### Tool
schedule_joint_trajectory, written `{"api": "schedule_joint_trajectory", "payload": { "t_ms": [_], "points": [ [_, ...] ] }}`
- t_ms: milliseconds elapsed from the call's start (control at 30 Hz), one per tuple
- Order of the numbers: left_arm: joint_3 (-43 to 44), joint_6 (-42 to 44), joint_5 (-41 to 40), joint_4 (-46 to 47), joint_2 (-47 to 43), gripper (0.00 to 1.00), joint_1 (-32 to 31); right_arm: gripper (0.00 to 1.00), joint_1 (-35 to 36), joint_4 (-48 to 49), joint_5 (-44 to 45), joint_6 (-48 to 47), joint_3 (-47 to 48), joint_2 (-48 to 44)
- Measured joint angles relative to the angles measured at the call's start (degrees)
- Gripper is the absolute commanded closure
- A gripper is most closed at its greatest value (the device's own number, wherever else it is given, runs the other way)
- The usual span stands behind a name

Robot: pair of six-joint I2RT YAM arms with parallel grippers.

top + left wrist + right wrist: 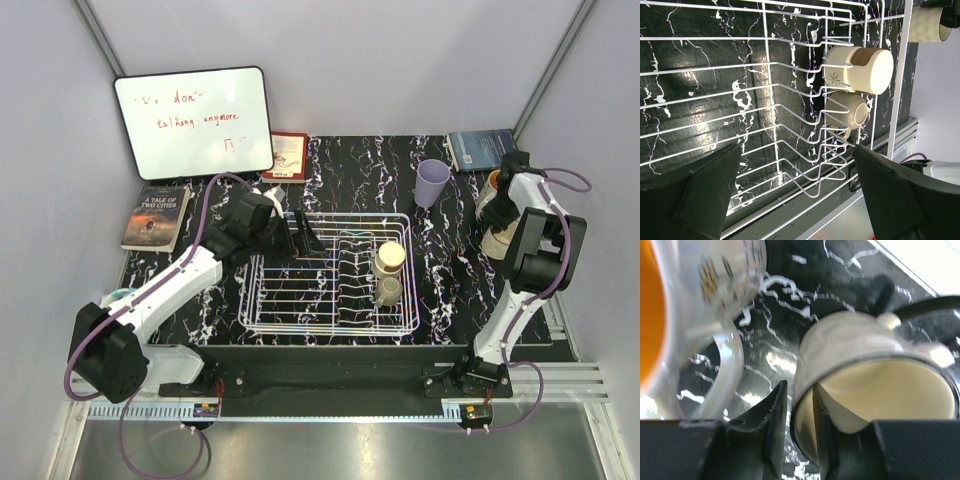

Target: Unload the cups from the dish rack

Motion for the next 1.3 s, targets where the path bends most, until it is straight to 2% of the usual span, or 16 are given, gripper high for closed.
{"api": "schedule_joint_trajectory", "payload": {
  "t_ms": [133,367,500,667,867,1067,1300],
  "points": [
    [-0.02,0.0,-0.07,-0.15,-0.04,0.01,0.0,0.5,0.0,-0.11,-1.77,0.24,-2.32,-4.09],
    [-1.05,0.04,-1.01,-0.85,-0.96,0.01,0.0,0.19,0.31,-0.07,-4.0,1.55,-4.26,-14.53],
    [-1.09,0.42,-1.46,-1.07,-1.18,0.01,0.0,0.1,2.89,-0.57,-4.37,2.38,-4.57,-21.05],
    [-0.76,1.92,-2.01,-1.79,-0.61,0.01,-0.28,0.01,10.84,-0.24,-5.84,3.08,-7.91,-29.44],
    [5.44,5.73,-7.19,-4.13,3.02,0.01,-6.03,0.0,20.2,0.26,-12.55,2.62,-16.17,-42.53],
    [15.52,9.6,-13.88,-5.44,8.55,0.01,-16.02,0.0,22.32,0.28,-19.02,0.0,-20.55,-58.36],
    [28.57,13.92,-18.95,-9.33,22.08,0.01,-21.42,0.0,23.61,0.57,-23.3,-0.42,-23.26,-68.19]
  ]
}}
